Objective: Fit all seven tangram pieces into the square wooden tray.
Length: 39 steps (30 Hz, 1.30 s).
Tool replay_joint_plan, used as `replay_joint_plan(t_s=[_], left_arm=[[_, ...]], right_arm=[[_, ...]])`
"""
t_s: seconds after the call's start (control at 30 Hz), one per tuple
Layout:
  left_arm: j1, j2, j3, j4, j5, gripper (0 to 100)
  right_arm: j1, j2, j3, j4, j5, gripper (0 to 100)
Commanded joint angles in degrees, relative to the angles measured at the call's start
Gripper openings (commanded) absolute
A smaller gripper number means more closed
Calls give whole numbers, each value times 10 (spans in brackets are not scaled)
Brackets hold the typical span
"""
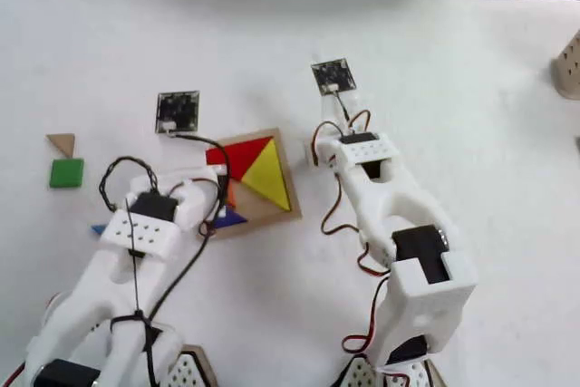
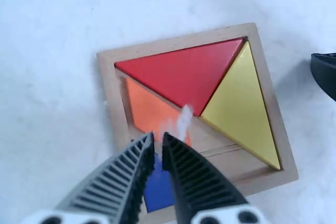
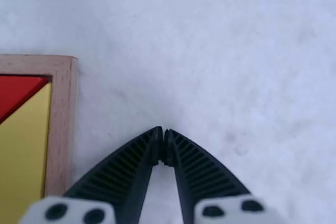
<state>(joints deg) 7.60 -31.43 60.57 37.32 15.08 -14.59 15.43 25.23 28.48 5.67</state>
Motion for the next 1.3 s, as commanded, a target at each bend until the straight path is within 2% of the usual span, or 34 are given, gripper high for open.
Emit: replay_joint_plan(t_s=[0.0, 0.1, 0.23, 0.5, 0.6, 0.87, 1.03, 1.27], left_arm=[[7, 49, -26, -27, -6, 24], [3, 90, -53, -19, -8, 24], [4, 133, -84, 5, -47, 24], [5, 247, -142, 4, -47, 24], [9, 275, -172, 33, -50, 24], [95, 279, -181, 48, -52, 24], [97, 276, -181, 61, -113, 24], [81, 192, -156, 97, -115, 24]], right_arm=[[3, -5, -23, -8, 8, 18], [4, -5, -23, -8, 8, 18], [4, -5, -23, -7, 8, 18], [4, -5, -23, -7, 8, 18], [4, -5, -23, -7, 8, 18], [3, -5, -23, -7, 8, 18], [2, -5, -23, -7, 8, 18], [2, -5, -23, -7, 8, 18]])
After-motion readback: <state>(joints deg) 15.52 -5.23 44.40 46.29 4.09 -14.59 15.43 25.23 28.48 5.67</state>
